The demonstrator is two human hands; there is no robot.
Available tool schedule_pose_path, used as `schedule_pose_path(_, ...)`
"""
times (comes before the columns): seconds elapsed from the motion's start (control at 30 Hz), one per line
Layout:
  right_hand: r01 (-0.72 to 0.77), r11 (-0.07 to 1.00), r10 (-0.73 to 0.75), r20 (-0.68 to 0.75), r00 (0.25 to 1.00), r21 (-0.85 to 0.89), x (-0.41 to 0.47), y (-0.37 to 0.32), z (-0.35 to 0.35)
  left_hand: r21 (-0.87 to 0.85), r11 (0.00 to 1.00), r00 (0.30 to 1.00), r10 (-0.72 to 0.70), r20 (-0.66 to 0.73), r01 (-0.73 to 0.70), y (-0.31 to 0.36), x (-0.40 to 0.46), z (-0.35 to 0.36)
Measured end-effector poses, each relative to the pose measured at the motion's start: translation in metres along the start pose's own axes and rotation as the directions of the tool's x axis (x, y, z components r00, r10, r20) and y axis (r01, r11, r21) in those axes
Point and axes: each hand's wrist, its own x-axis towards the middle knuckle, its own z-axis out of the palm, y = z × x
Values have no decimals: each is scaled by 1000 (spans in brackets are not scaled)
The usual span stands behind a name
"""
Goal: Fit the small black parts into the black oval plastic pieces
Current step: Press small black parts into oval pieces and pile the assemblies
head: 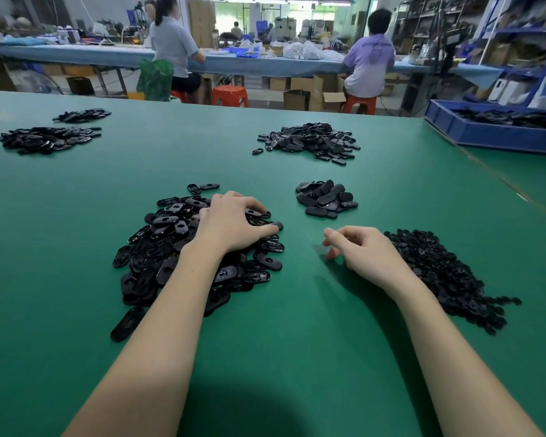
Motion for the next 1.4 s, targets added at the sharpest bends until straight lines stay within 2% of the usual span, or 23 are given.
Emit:
schedule_pose_path(0.1, -5, 1000, 5, 1, 1000, -20, 0, 1, 0, 27, 999, 999, 39, -3, -39, 7, -3, 8)
schedule_pose_path(0.47, -1, 1000, 1, 9, 1000, -25, -1, 0, -1, 56, 998, 992, 49, -118, -43, 12, -3, 14)
schedule_pose_path(0.7, 2, 1000, -2, 18, 1000, 9, -3, -2, -3, 9, 999, 990, 50, -133, -49, 15, -4, 13)
schedule_pose_path(0.77, 11, 999, -12, 17, 1000, 33, -4, -2, -5, -110, 991, 986, 63, -154, -80, 21, -3, 12)
schedule_pose_path(0.83, 21, 997, -22, 21, 1000, 71, -6, -4, -8, -361, 929, 990, 32, -134, -79, 33, -5, 12)
schedule_pose_path(0.9, 23, 997, -24, 13, 1000, 79, -6, -5, -14, -599, 800, 1000, -2, -26, -14, 51, -11, 16)
schedule_pose_path(1.03, -15, 997, 9, -91, 996, -70, -3, 3, -34, -812, 562, 979, 22, 205, 157, 81, -25, 35)
schedule_pose_path(1.13, -101, 969, 56, -198, 979, -227, -4, 11, -52, -864, 456, 963, 57, 265, 211, 90, -34, 45)
schedule_pose_path(1.23, -171, 935, 96, -242, 965, -310, -6, 18, -65, -863, 451, 959, 51, 277, 225, 91, -35, 49)
schedule_pose_path(1.3, -193, 915, 111, -239, 965, -354, -8, 20, -70, -868, 438, 957, 51, 285, 235, 91, -35, 50)
schedule_pose_path(1.4, -217, 880, 163, -160, 974, -423, -10, 18, -74, -880, 407, 955, 57, 292, 245, 90, -33, 51)
